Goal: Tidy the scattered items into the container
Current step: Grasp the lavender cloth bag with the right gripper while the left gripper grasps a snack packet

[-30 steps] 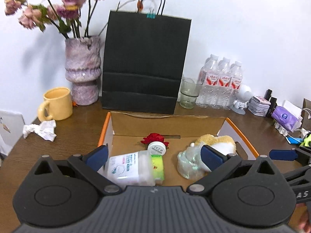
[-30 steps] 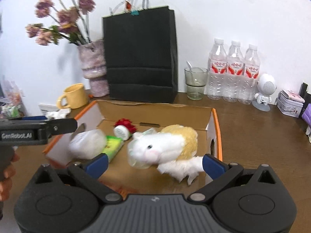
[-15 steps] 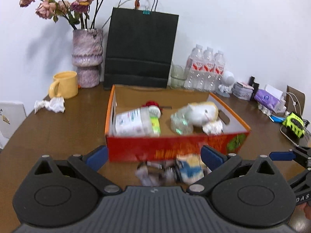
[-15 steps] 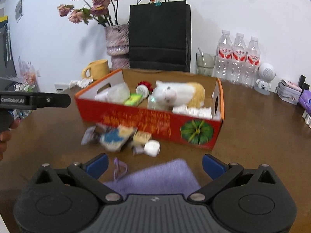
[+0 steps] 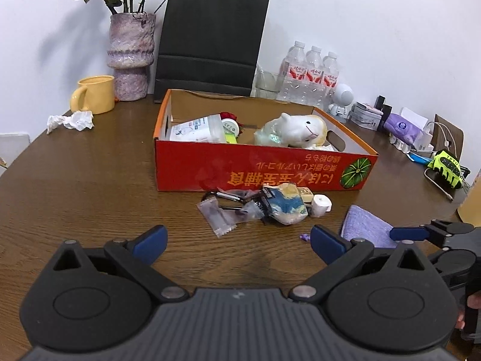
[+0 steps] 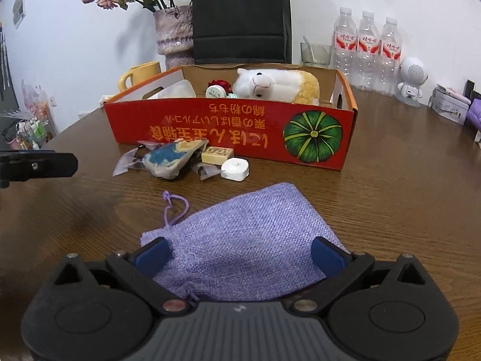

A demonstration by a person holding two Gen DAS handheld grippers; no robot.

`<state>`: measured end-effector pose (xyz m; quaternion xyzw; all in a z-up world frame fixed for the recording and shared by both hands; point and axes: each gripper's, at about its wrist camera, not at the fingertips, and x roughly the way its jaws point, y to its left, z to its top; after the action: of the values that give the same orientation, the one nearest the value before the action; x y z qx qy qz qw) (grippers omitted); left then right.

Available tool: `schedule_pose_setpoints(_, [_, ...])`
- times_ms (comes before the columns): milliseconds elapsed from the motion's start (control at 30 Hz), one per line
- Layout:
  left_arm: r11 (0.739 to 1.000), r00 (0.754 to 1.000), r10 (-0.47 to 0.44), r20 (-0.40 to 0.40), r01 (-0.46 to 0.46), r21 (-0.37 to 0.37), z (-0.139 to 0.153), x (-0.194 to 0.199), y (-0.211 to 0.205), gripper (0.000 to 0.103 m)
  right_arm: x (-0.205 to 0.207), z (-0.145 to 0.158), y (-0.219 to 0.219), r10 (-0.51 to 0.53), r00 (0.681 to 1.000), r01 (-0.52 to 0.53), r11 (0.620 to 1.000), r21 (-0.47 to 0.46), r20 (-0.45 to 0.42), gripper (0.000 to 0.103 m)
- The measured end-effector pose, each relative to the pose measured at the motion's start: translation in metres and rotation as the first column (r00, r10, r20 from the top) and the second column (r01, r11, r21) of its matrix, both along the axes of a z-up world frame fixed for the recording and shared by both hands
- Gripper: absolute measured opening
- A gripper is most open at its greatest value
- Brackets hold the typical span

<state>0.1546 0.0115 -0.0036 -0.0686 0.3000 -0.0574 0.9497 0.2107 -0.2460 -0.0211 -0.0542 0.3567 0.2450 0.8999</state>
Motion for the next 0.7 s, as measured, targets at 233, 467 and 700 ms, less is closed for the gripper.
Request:
schedule_pose_setpoints(233, [1.000, 1.000, -0.011, -0.003, 0.011, -0.028, -0.005, 0.008, -0.005, 0.103, -0.001, 0.001, -0.001, 0.004, 1.000, -0.004, 1.000, -0.009, 0.018, 0.089])
schedule_pose_setpoints(467, [1.000, 0.999, -0.014, 0.032, 0.014, 0.014, -0.009, 0.031, -0.027, 0.103, 0.002, 0.004, -0.008, -0.018, 0.999, 0.017, 1.000, 0.021, 0.040, 0.050])
schedule_pose_setpoints(700, [0.993, 1.000, -0.009, 0.030, 0.005, 0.120, -0.021, 0.061, -0.060, 0.103, 0.011, 0.004, -0.017, -0.050, 0.998, 0.047, 0.997, 0.055, 0.050, 0.022])
